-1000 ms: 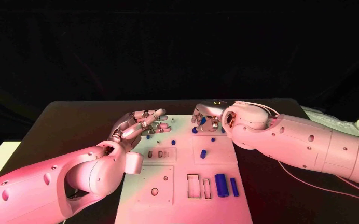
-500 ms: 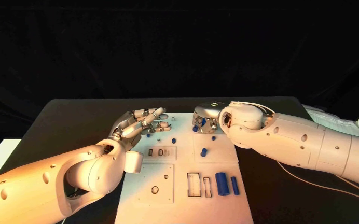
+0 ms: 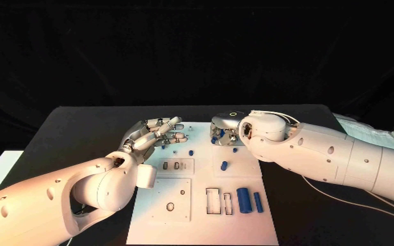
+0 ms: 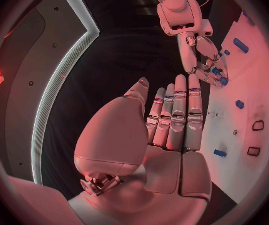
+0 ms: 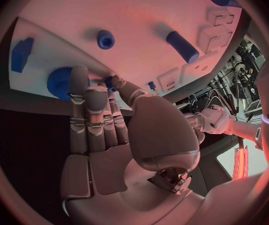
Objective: Assemble the parts on the task board
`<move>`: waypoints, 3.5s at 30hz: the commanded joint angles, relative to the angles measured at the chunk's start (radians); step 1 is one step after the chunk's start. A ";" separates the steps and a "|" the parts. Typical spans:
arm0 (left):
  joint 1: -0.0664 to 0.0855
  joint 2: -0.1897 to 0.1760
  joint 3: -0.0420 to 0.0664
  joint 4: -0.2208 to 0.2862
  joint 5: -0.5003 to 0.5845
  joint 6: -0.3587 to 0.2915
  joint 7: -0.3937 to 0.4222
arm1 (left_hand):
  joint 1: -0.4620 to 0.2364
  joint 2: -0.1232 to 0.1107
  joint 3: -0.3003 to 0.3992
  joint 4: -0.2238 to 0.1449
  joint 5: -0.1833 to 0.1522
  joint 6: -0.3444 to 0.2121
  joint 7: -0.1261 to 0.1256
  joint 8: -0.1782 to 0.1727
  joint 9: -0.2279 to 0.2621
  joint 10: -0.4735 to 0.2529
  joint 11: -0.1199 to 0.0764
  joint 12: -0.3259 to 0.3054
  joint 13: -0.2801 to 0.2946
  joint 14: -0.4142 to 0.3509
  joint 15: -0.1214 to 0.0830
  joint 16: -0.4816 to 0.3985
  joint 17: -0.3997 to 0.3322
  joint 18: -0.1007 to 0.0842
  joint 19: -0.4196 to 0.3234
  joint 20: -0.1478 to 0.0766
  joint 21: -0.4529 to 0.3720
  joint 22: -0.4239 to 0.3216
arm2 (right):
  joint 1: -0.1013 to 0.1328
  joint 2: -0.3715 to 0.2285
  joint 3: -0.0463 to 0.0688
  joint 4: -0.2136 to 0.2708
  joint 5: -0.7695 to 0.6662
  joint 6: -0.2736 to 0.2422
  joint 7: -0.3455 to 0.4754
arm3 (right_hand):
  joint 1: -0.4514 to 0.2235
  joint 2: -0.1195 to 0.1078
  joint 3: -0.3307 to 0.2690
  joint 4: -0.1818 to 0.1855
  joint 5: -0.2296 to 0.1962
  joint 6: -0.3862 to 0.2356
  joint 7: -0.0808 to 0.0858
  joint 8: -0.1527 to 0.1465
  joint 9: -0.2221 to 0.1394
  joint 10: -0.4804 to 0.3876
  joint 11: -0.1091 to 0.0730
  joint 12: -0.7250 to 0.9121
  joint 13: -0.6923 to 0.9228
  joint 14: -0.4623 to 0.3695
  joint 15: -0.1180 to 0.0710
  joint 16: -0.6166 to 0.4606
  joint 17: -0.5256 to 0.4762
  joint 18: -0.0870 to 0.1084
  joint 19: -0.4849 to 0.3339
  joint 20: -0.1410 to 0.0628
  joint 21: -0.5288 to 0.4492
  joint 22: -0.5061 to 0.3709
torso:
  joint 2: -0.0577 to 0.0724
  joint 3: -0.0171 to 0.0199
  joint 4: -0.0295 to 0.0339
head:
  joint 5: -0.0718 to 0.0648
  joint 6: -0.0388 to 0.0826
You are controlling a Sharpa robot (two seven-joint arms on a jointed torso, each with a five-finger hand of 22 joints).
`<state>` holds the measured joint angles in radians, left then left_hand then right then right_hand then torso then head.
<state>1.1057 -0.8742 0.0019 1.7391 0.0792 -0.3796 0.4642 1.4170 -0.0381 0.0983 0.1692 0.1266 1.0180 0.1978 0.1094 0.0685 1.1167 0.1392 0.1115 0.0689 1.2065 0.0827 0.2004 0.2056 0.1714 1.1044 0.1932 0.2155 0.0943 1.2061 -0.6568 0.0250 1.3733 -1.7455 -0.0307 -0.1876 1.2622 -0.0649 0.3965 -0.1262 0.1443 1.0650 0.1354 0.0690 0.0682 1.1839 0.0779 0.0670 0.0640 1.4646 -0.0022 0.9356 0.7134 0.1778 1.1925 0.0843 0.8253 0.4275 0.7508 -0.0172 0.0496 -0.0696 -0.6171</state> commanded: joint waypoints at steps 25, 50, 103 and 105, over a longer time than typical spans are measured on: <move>0.001 -0.006 0.001 -0.013 -0.002 0.025 0.000 | -0.001 0.006 0.000 -0.006 -0.004 0.001 0.006 -0.007 -0.001 0.001 0.004 -0.009 0.001 -0.002 0.004 -0.007 0.004 0.010 0.007 0.000 -0.007 -0.003 | -0.002 0.028 0.000 -0.016 0.019 -0.271 -0.001 | 0.025 0.021 0.091 0.041 -0.053 0.088 -0.013 0.011 0.029 0.089 -0.021 -0.006 0.004 0.037 -0.022 0.218 0.228 -0.029 0.051 -0.012 0.228 0.266 | 0.007 -0.0036 0.0062 | 0.002 0.013; 0.007 -0.020 0.001 -0.006 -0.002 0.036 -0.002 | -0.002 0.007 -0.001 -0.009 -0.004 0.002 0.007 -0.010 0.000 0.001 0.005 -0.013 0.001 -0.009 0.007 -0.014 0.007 0.009 0.003 0.002 -0.014 -0.006 | -0.009 0.179 0.000 -0.179 0.025 -0.276 -0.003 | 0.010 0.005 0.096 0.056 -0.049 0.083 -0.010 0.002 0.031 0.078 -0.017 -0.005 0.003 0.032 -0.018 0.231 0.236 -0.029 0.041 -0.005 0.241 0.276 | 0.024 -0.0051 0.0246 | 0.001 0.009; 0.007 -0.037 0.001 -0.009 -0.002 0.046 -0.010 | -0.002 0.008 -0.002 -0.011 -0.004 0.002 0.007 -0.012 0.000 0.001 0.006 -0.015 0.002 -0.012 0.008 -0.018 0.010 0.009 0.002 0.003 -0.017 -0.008 | 0.007 -0.182 0.026 0.116 0.303 -0.187 -0.142 | 0.003 -0.085 -0.215 0.196 0.052 -0.104 -0.004 -0.001 0.003 0.206 -0.040 0.823 0.795 0.069 -0.035 0.525 0.632 -0.083 0.166 -0.017 0.494 0.634 | 0.013 0.0017 -0.0167 | 0.002 0.016; 0.007 -0.036 0.001 -0.010 -0.002 0.047 -0.010 | -0.002 0.008 -0.002 -0.011 -0.004 0.002 0.007 -0.012 0.000 0.001 0.006 -0.015 0.002 -0.012 0.008 -0.018 0.010 0.009 0.002 0.003 -0.017 -0.008 | 0.006 -0.182 0.027 0.111 0.292 -0.171 -0.150 | 0.019 -0.081 -0.244 0.219 0.052 -0.108 0.000 -0.003 0.004 0.200 -0.035 0.923 0.911 0.073 -0.031 0.541 0.660 -0.085 0.169 -0.012 0.506 0.652 | 0.013 0.0032 -0.0178 | 0.001 0.015</move>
<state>1.1119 -0.9119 0.0019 1.7281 0.0790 -0.3566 0.4501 1.4170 -0.0381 0.0982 0.1639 0.1267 1.0179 0.1978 0.1023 0.0688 1.1166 0.1393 0.1037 0.0694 1.1995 0.0895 0.1889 0.2143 0.1712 1.1043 0.1932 0.2011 0.0873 1.2130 -0.8402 0.0511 1.4850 -1.4842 -0.2772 -0.2930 1.2749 -0.1468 0.1633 0.0891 0.1995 0.9646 0.1353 0.0690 0.0714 1.3911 0.0454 0.9615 0.9422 1.4652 -0.0411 1.4716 1.3081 0.0996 1.3621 0.0637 1.3281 1.0746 0.7649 -0.0172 0.0381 -0.0685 -0.6005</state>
